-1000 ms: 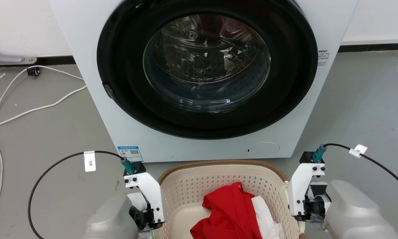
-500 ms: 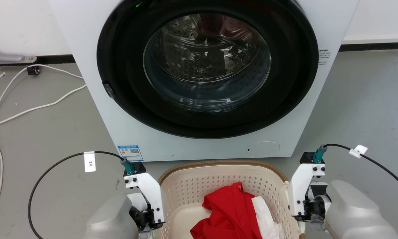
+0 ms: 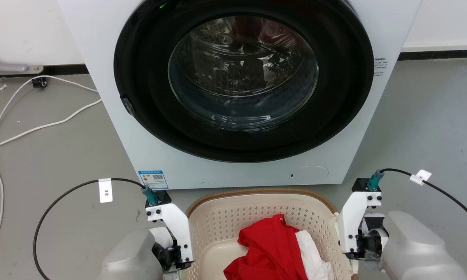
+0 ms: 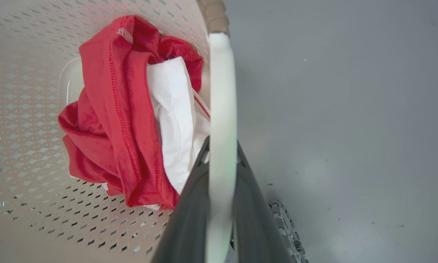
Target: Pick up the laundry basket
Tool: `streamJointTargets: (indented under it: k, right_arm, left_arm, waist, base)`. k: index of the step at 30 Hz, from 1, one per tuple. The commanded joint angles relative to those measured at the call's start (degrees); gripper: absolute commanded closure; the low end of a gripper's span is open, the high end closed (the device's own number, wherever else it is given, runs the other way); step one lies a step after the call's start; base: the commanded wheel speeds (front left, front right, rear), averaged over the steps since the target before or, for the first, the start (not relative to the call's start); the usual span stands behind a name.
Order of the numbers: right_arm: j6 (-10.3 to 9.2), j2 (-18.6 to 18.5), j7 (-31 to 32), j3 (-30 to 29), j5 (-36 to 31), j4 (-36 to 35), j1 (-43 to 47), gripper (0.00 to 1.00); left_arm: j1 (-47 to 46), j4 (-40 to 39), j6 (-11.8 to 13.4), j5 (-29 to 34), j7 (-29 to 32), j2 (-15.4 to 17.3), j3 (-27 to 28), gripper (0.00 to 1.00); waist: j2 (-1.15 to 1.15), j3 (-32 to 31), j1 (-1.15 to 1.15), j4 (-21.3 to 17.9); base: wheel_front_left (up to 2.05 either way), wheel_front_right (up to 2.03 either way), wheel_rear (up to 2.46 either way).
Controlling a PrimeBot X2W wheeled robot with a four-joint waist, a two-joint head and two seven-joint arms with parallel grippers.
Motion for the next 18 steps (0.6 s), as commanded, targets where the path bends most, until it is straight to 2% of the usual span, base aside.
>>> streamJointTargets:
  k: [1, 18]
  right_arm:
    - [0.35, 1.84, 0.15, -0.11, 0.17, -0.49, 0.35, 1.0]
    - [0.43, 1.89, -0.07, -0.38, -0.16, -0.5, 0.62, 1.0]
  left_arm:
    - [0.27, -0.79, -0.59, -0.7, -0.34, -1.52, -0.07, 1.0]
    - [0.09, -0.79, -0.44, -1.53, -0.71, -1.53, -0.85, 1.0]
  waist:
    - [0.0, 0.0, 0.0, -0.02]
    - [0.0, 0.17, 0.0, 0.07]
  base:
    - [0.0, 0.0, 0.0]
    - [0.0, 0.0, 0.0]
